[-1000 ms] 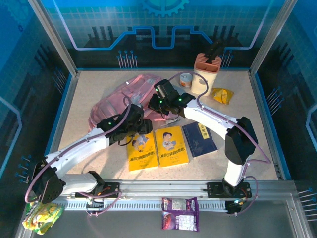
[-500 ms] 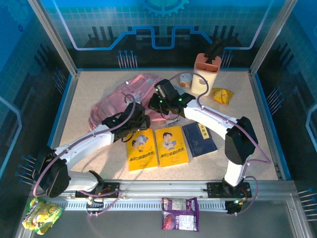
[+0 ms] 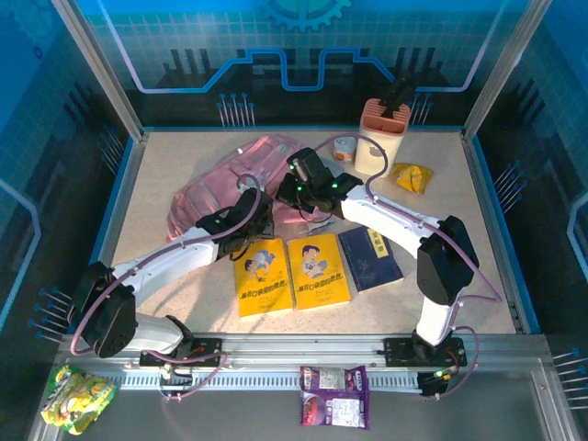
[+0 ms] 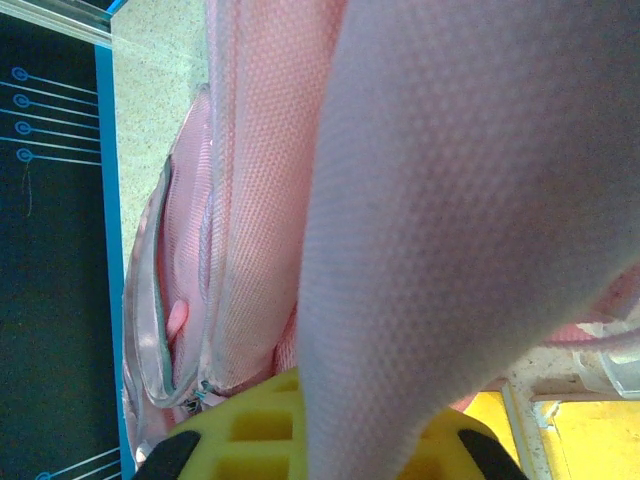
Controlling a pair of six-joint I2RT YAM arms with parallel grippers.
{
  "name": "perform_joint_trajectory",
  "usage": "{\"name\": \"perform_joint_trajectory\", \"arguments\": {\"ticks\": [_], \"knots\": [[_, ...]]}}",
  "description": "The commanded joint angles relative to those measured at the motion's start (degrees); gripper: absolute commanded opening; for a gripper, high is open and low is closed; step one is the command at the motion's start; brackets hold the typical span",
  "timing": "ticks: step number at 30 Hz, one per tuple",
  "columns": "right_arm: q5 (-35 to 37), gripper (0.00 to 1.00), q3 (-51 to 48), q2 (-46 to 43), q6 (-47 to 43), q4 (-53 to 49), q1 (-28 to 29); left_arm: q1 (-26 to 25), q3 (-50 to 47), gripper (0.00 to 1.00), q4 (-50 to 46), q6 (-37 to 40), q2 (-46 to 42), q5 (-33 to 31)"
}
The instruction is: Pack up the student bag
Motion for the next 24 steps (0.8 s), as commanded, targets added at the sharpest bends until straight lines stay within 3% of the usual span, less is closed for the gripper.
{"name": "perform_joint_trajectory", "arguments": {"ticks": [1,9,15,21,24], "knots": [[-4.5,0.00,0.0,-3.0,-0.6,1.7,1.1,1.4,2.4,0.19,4.0,-0.7,0.5,-3.2],[-4.5,0.00,0.0,-3.4,-1.8,1.6,0.6,1.6,1.9,0.00,2.1,0.2,-1.1,-3.9],[-6.7,0.00,-0.5,-4.6,-1.3,1.9,-2.0,2.4,0.1,0.00,-5.2,-2.5,-5.2,-1.4],[-10.7,0.00,0.1,-3.9,-2.1,2.0,-4.7,4.2,-2.3,0.00,-14.1,-3.0,-9.2,6.8],[-12.6,0.00,2.0,-2.5,-3.5,0.5,-5.7,4.2,-3.5,0.00,-18.0,-3.3,-11.6,7.3]]}}
